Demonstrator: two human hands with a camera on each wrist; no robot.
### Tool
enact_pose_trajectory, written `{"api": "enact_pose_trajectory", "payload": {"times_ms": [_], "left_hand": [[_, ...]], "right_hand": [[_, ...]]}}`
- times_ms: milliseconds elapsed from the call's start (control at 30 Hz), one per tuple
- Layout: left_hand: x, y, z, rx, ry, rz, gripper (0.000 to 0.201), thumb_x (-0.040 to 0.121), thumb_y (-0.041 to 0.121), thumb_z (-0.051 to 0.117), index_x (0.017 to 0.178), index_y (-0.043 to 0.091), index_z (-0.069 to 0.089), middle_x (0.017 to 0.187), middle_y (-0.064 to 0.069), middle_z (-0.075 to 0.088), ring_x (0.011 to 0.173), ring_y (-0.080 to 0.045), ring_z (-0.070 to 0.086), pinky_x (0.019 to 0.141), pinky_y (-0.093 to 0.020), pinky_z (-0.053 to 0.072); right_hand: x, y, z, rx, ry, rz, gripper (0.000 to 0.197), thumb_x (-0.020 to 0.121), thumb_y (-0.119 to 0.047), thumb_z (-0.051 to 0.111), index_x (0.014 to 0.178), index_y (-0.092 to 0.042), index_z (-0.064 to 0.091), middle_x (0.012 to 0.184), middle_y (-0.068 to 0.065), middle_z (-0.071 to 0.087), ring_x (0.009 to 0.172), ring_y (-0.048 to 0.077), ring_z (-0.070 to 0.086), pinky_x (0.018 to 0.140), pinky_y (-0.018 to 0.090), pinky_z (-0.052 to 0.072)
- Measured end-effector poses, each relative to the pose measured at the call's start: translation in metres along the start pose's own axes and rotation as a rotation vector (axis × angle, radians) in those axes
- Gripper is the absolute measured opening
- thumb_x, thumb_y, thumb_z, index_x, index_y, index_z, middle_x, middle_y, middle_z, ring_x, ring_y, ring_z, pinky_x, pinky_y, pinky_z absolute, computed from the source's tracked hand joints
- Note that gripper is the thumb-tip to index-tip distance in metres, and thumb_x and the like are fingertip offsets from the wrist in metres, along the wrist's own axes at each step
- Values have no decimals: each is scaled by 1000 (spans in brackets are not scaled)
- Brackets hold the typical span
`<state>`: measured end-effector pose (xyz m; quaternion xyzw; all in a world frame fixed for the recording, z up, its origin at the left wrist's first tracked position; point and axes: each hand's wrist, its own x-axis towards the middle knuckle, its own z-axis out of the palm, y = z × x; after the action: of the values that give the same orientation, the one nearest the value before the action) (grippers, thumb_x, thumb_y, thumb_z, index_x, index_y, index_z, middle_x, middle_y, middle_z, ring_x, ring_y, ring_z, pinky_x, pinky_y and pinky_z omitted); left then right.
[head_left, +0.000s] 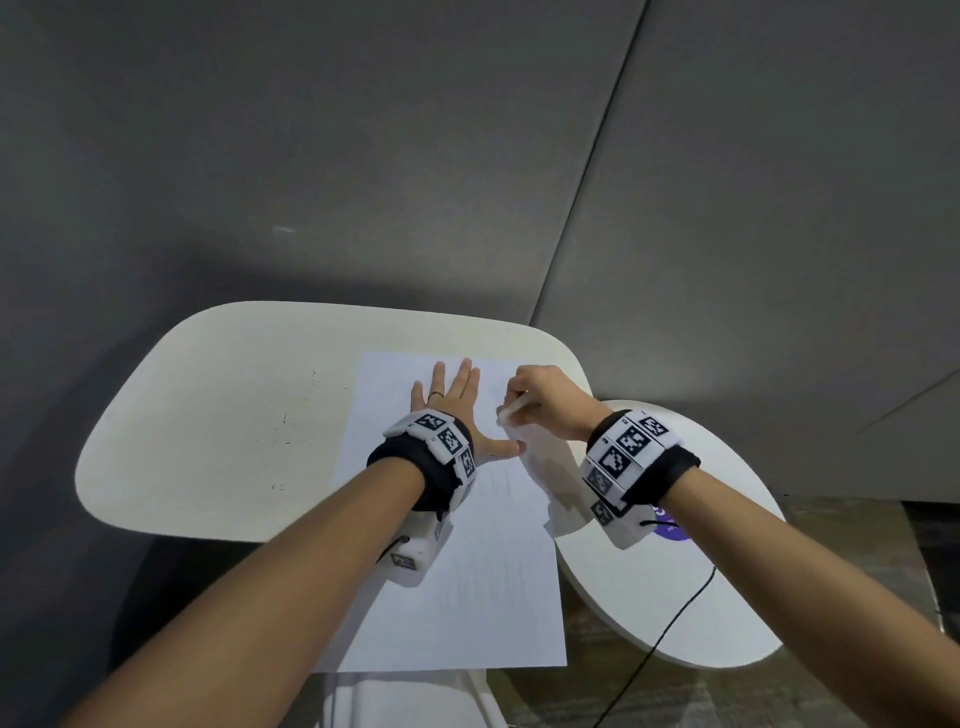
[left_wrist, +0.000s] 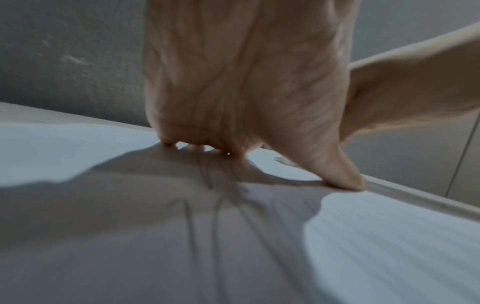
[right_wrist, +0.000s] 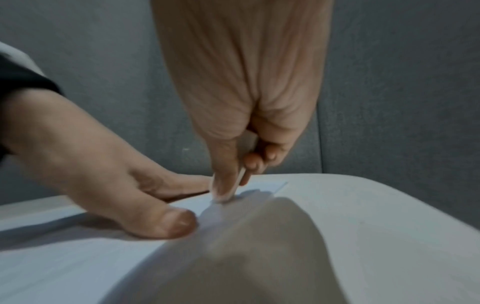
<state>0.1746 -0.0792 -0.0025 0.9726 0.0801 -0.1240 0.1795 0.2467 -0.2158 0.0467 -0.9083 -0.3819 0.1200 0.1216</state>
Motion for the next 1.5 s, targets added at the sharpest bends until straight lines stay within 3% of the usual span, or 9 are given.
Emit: {"api": "enact_pose_trajectory", "payload": {"times_ms": [200, 400, 500, 633, 800, 1033, 1200, 1400, 1500], "left_hand": [[2, -2, 3, -12, 12, 0, 123, 65, 87, 49, 154, 24, -8, 159, 11, -19, 146, -21, -20, 117, -52, -8], [3, -2, 4, 4, 12, 8, 122, 66, 87, 47, 154, 24, -9, 159, 11, -20, 146, -22, -21, 117, -53, -7], [3, -2, 5, 3, 9, 6, 124, 64, 89, 47, 154, 25, -9, 159, 11, -20, 146, -22, -21, 116, -54, -8], [3, -2, 2, 1, -3, -4, 125, 63, 89, 48, 154, 26, -10, 159, 11, -21, 146, -21, -22, 116, -54, -9], [2, -1, 3, 28, -5, -3, 123, 65, 89, 46, 153, 25, -11, 159, 10, -22, 146, -23, -22, 116, -55, -7], [1, -2, 3, 24, 2, -15, 126, 61, 91, 47, 153, 27, -11, 159, 11, -20, 146, -22, -21, 116, -55, -8], [3, -2, 6, 28, 21, -14, 126, 61, 92, 44, 153, 27, -11, 159, 11, -20, 146, -22, -21, 116, -56, -8], [1, -1, 3, 10, 6, -28, 129, 58, 93, 47, 153, 26, -12, 159, 11, -20, 146, -22, -22, 115, -56, -10], [2, -1, 4, 24, -2, -27, 128, 60, 92, 47, 153, 26, -13, 158, 11, -22, 146, -22, -23, 115, -56, -10]], "right_hand": [[31, 2, -10, -61, 144, 70, 4, 76, -13, 64, 78, -11, 68, 90, 5, 66, 87, 25, 61, 71, 26, 42], [-2, -1, -4, 37, 9, -27, 8, 78, -7, 63, 78, 0, 68, 77, 3, 56, 74, 20, 49, 68, 27, 37], [14, -3, -8, 54, 63, 12, 10, 79, -9, 64, 82, -3, 70, 85, 9, 62, 81, 23, 54, 71, 25, 37], [32, -4, -9, 39, 160, 70, 10, 80, -9, 64, 88, -7, 71, 87, 1, 57, 82, 17, 52, 70, 21, 32], [4, 2, -8, 83, -91, -67, 13, 78, -7, 67, 91, -8, 70, 85, -4, 58, 81, 12, 53, 66, 12, 38], [22, -14, -7, 58, 136, 57, 14, 85, -10, 60, 93, -4, 69, 98, 11, 63, 92, 23, 57, 60, 15, 28], [1, -10, -5, 24, -70, -67, 15, 80, -9, 66, 94, -5, 69, 90, 7, 61, 83, 17, 52, 71, 20, 30], [37, -20, -15, 55, 119, 100, 17, 83, -7, 59, 95, -4, 70, 104, 11, 66, 98, 25, 59, 60, 11, 31], [22, -16, -12, 58, 23, 18, 15, 82, -8, 63, 95, -6, 69, 101, 11, 67, 92, 21, 58, 68, 14, 32]]}}
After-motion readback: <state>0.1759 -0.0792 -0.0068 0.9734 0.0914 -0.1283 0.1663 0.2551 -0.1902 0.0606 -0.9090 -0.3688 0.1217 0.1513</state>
